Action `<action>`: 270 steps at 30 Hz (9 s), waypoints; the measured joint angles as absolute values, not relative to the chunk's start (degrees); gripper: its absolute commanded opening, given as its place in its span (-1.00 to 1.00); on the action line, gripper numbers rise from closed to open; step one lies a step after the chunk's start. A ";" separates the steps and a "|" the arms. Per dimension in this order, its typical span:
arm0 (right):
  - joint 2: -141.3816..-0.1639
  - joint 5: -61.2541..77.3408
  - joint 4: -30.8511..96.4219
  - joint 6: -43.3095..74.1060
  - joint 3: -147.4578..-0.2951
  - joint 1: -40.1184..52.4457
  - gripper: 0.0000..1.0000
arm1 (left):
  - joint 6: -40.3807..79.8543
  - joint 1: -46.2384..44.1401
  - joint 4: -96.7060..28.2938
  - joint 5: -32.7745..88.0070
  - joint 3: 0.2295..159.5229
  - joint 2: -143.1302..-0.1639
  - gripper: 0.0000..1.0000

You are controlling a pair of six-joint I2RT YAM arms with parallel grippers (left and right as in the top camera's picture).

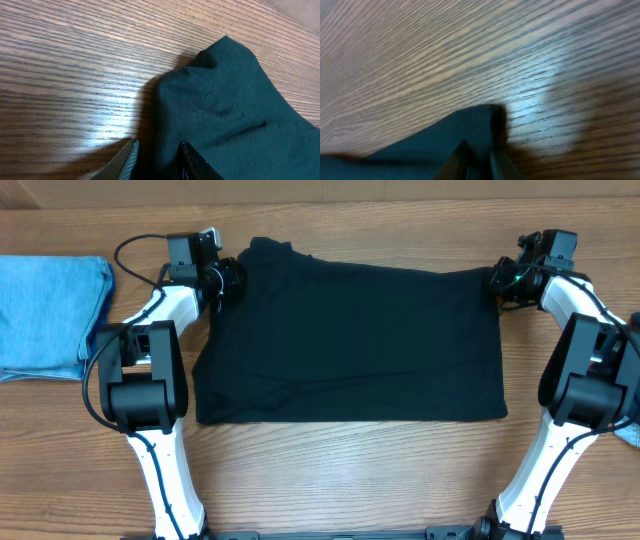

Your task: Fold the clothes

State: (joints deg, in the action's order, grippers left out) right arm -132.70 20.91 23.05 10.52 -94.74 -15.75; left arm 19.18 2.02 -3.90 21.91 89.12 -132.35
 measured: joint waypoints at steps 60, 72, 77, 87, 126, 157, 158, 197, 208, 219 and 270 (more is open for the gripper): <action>-132.73 25.30 24.97 9.15 -94.72 -16.84 -0.71 | 19.84 -0.62 1.74 18.11 92.86 -135.04 -0.63; -131.35 25.47 26.63 8.99 -94.72 -16.84 -0.92 | 19.92 1.52 -6.46 21.37 98.80 -134.96 -0.66; -129.43 25.52 27.70 8.99 -94.72 -16.84 -0.56 | 17.91 1.52 -10.07 21.52 98.80 -134.89 -0.35; -129.05 25.50 28.53 8.99 -94.72 -16.84 -0.32 | 15.07 1.50 -9.54 16.84 98.80 -134.89 0.21; -129.05 25.50 30.96 8.95 -94.72 -16.84 -0.58 | 14.76 -0.30 -8.16 19.62 99.46 -138.04 -0.92; -126.39 26.50 28.69 8.80 -94.72 -16.78 0.51 | 8.67 1.17 -24.01 20.18 99.48 -127.72 -0.92; -126.39 25.87 27.75 8.75 -94.72 -16.78 0.51 | 8.58 1.17 -23.99 20.18 99.48 -127.72 -0.92; -131.61 23.29 24.73 8.36 -94.72 -14.11 -0.92 | 8.54 1.17 -22.65 20.18 99.48 -127.72 -0.92; -124.68 25.10 31.94 6.35 -94.72 -14.11 -0.92 | 8.54 1.17 -27.05 20.18 99.48 -127.72 -0.92; -122.39 26.68 45.23 1.89 -94.72 -14.11 -0.92 | 8.54 1.17 -33.91 20.18 99.48 -127.72 -0.86; -122.39 26.79 44.97 0.01 -94.72 -14.11 -0.90 | 8.78 -2.85 -14.15 15.55 99.53 -134.34 0.18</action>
